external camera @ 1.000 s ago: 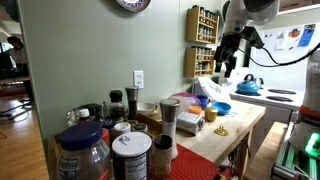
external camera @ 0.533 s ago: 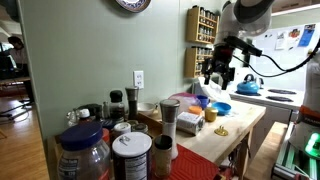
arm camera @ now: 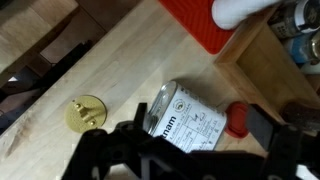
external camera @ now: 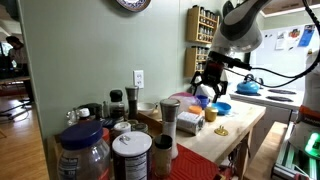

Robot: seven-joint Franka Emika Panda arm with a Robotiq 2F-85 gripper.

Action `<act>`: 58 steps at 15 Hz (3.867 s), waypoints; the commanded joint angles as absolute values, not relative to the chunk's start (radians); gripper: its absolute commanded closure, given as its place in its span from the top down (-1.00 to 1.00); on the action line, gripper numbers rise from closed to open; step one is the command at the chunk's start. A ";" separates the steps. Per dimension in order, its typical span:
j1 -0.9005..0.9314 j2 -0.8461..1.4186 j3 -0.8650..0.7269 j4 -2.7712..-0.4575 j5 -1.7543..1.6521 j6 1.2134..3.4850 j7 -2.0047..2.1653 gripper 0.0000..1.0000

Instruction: Put the white can in the wooden tray on the left

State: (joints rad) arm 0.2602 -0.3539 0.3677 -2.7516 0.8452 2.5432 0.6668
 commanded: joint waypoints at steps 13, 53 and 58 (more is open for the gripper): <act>0.258 -0.244 0.402 -2.749 0.864 2.748 1.088 1.00; 0.371 0.140 0.388 -2.658 1.013 3.390 1.184 1.00; 0.368 0.216 0.356 -2.619 1.008 3.494 1.148 1.00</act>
